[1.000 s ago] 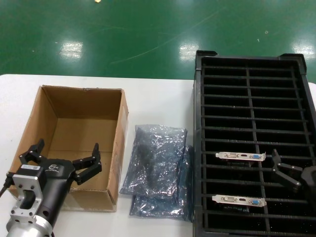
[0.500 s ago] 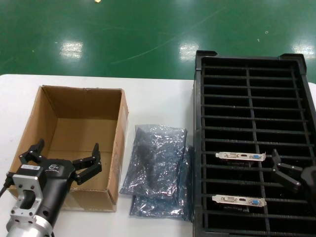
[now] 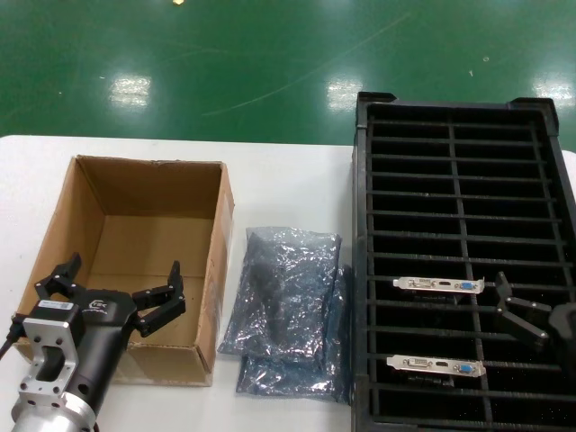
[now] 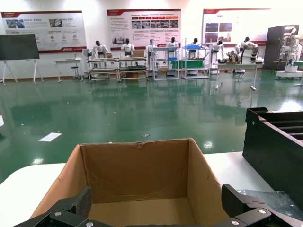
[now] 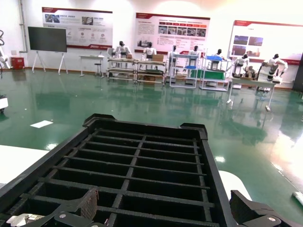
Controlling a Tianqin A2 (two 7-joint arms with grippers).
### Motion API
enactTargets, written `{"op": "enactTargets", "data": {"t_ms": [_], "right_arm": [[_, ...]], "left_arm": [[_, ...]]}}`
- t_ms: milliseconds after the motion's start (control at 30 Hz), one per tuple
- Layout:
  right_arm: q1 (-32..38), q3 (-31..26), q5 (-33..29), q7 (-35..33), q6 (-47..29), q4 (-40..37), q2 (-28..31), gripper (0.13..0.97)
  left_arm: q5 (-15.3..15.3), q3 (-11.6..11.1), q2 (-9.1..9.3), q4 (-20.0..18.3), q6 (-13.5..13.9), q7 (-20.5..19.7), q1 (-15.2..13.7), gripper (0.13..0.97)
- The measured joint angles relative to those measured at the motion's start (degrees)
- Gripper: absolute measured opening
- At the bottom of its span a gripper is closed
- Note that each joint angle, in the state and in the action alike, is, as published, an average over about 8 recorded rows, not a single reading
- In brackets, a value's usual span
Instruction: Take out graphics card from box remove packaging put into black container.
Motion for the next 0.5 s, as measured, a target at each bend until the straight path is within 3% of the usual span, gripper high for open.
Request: {"op": "enactTargets", "data": {"t_ms": [500], "right_arm": [[0.0,0.0,0.0,0.0,0.0,0.0,0.0,0.966]], "left_arm": [[0.0,0.0,0.00,0.0,0.0,0.0,0.0,0.966]]}}
